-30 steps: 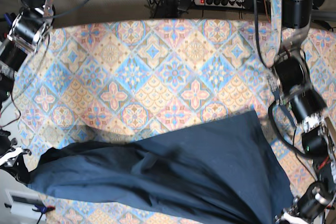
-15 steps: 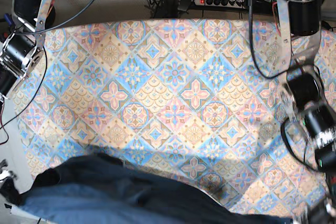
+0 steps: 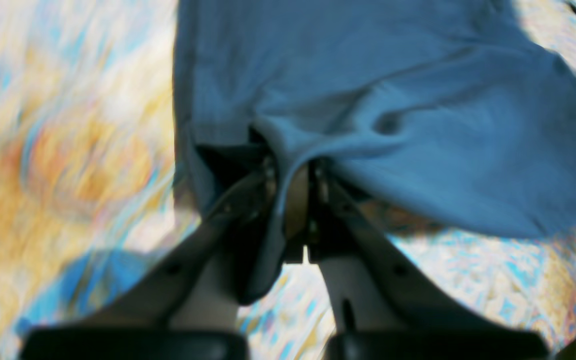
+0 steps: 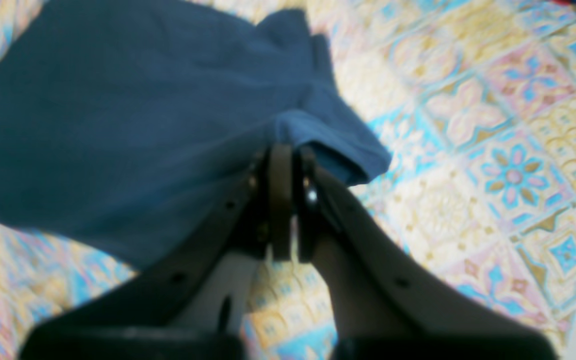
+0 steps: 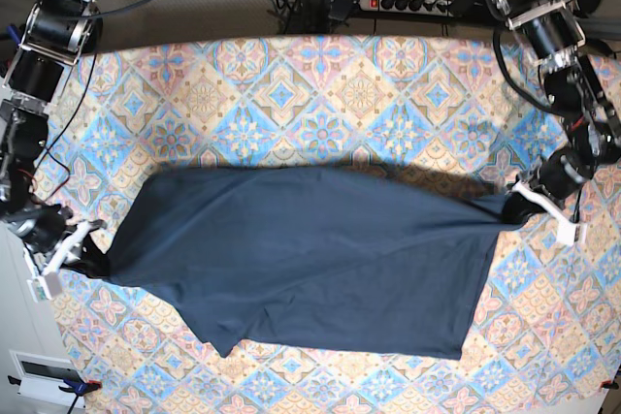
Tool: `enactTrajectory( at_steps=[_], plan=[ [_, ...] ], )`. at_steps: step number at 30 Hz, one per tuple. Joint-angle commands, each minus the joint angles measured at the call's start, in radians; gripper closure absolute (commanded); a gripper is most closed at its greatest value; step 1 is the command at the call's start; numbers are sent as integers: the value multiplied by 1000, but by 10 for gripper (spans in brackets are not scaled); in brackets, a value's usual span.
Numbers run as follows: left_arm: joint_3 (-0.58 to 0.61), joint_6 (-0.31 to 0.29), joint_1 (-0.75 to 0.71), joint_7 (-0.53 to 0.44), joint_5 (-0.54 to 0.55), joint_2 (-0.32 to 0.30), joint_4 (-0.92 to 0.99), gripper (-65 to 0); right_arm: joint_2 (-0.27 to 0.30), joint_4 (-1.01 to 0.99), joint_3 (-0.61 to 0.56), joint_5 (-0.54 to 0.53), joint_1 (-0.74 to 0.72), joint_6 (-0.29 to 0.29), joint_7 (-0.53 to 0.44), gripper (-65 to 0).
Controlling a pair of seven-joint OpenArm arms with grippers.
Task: Layout the t-shirt on the table in an organized manner, then fold the t-shirt properly
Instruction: 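Lower the shirt flat onto the table with both grippers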
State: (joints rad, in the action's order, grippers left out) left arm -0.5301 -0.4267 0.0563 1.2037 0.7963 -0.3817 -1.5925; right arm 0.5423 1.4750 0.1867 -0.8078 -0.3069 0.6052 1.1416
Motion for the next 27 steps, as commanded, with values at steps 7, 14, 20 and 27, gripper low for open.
enactTrajectory(
  at_steps=[7, 14, 20, 27],
  plan=[
    [-3, -7, -42, -25, 19, -7, 134, 0, -23, 17, -109, 397, -27, 2, -27, -7],
    [-8, -7, -88, -25, 21, -9, 146, -12, -139, 16, -120, 761, -27, 2, -73, -103],
    [-5, -7, -63, -25, 25, -4, 146, -186, -146, 29, -117, 789, -22, 2, -133, -334],
    [-6, -7, -40, -25, 25, -4, 146, -248, -143, 275, -112, 786, 170, 2, -90, -356]
  ],
)
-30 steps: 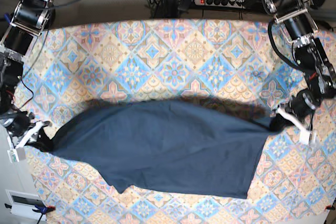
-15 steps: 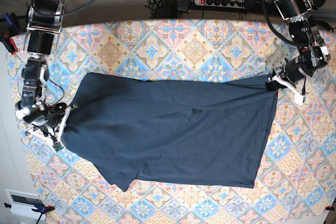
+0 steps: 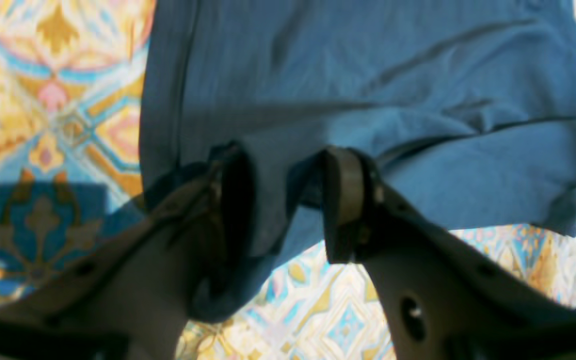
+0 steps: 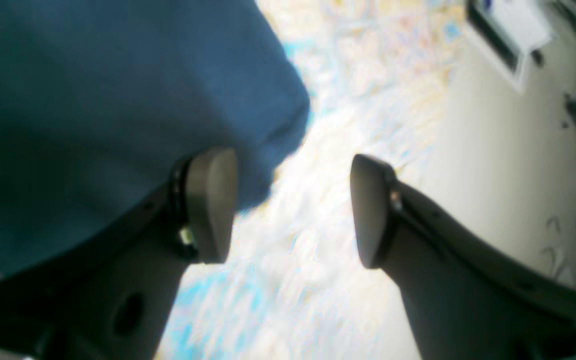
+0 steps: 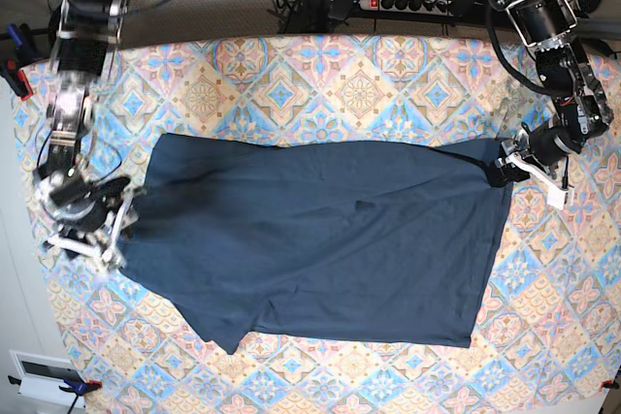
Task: Layout the t-shirt on the table in an organized manner, then fold the t-shirt properly
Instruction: 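Lower the shirt flat onto the table with both grippers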
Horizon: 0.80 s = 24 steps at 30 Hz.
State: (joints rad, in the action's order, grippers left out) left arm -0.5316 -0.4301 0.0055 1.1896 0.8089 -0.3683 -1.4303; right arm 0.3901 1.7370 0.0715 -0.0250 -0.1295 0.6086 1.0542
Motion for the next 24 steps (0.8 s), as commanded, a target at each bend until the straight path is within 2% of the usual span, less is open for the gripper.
enactTrajectory(
  at_steps=[1, 5, 7, 11, 17, 21, 24],
  plan=[
    [-3, -3, 21, -10, 13, -18, -16, -248, 7, 48, 3, 3, 27, -2, -2, -356],
    [-2, -3, 38, -10, 13, -7, -16, -248, 2, 102, 3, 1, 192, -2, -5, -342],
    [-5, -3, 41, -10, 11, -5, -16, -248, -27, 99, 4, -23, 228, -2, -10, -335],
    [-5, -3, 41, -10, 11, -5, -16, -248, -84, 77, 75, -180, 238, -2, -9, -335],
    [-6, -3, 41, -10, 11, -1, -16, -248, -89, -110, 219, -464, 232, -2, -7, -337],
    [-6, -3, 41, -10, 11, -1, -16, -248, -89, -213, 259, -563, 232, -2, -10, -337],
    [-6, -3, 41, -10, 11, -1, -16, -248, -90, -242, 262, -573, 232, -2, -12, -337]
  ],
)
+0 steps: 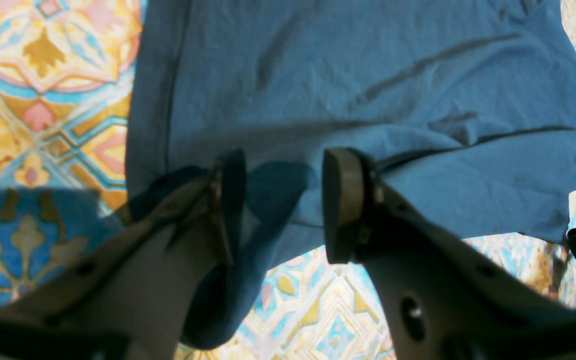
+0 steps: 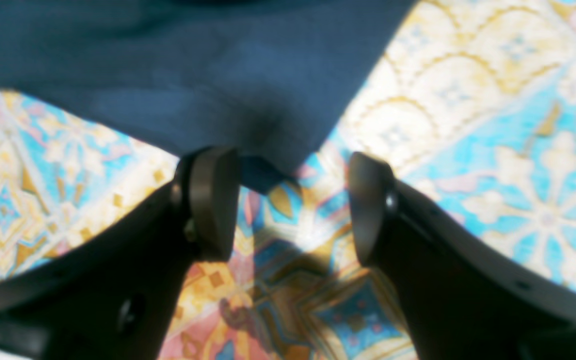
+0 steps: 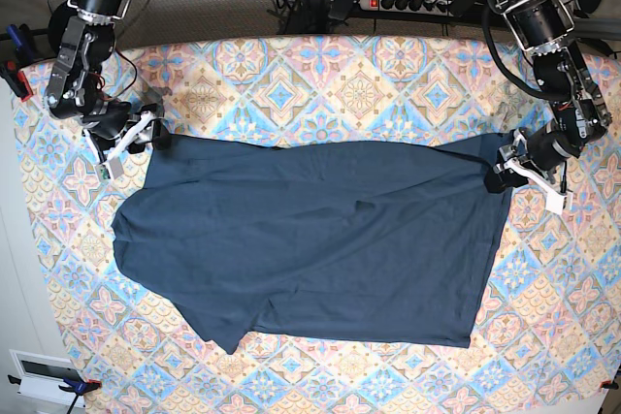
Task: Layout the t-shirt on the table in an organized manner, then fold the t-shirt properly
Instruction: 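Lower the shirt flat onto the table with both grippers, then pull the shirt edge with the left gripper to straighten it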
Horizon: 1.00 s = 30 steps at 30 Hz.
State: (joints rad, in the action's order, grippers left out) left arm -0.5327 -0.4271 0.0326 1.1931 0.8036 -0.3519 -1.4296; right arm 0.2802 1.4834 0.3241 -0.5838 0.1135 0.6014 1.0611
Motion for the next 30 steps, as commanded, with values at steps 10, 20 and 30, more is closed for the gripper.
enactTrajectory(
  at_steps=[10, 20, 30],
  plan=[
    [-5, -6, 14, -14, 17, -16, -17, -248, -43, 1, 2, -15, -11, 12, -18, -335],
    [-5, -6, 14, -14, 17, -16, -17, -248, -94, 1, 8, -17, -31, 13, -18, -117],
    [-7, -6, 14, -14, 18, -16, -17, -248, -92, 67, 218, -17, -74, 97, 9, -4]
  ],
)
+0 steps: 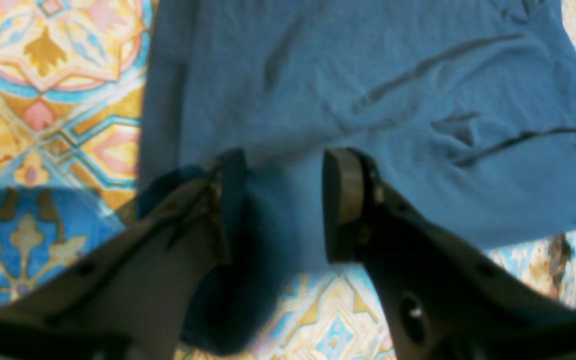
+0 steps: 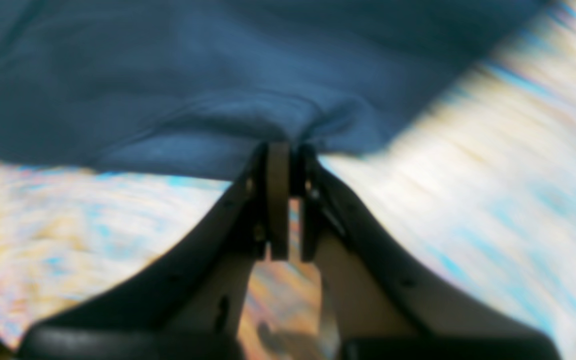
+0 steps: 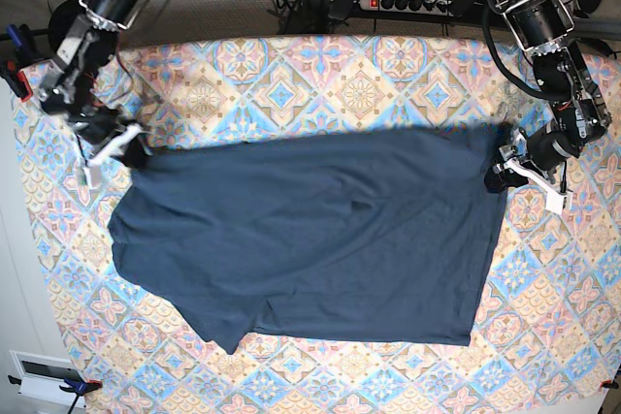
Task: Layout the t-shirt on the table in an organized manner, then fold the t-shirt properly
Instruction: 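Pull the shirt edge with the left gripper to straighten it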
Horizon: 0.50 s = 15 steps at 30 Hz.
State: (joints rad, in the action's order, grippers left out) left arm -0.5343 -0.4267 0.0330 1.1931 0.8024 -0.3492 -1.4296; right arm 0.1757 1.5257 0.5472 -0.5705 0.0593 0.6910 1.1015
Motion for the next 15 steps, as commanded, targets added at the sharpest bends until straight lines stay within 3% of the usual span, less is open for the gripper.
enactTrajectory(
  at_steps=[1, 7, 15],
  plan=[
    [-5, -7, 14, -14, 19, -18, -17, -248, 12, 40, 15, -30, -20, 7, -11, -4],
    [-4, -7, 9, -14, 15, -18, -17, -248, 14, 189, 144, -33, -20, 7, 101, -4],
    [4, -7, -51, -11, 13, -21, -17, -248, 14, 344, 190, -179, 66, 7, 171, -4]
  ],
)
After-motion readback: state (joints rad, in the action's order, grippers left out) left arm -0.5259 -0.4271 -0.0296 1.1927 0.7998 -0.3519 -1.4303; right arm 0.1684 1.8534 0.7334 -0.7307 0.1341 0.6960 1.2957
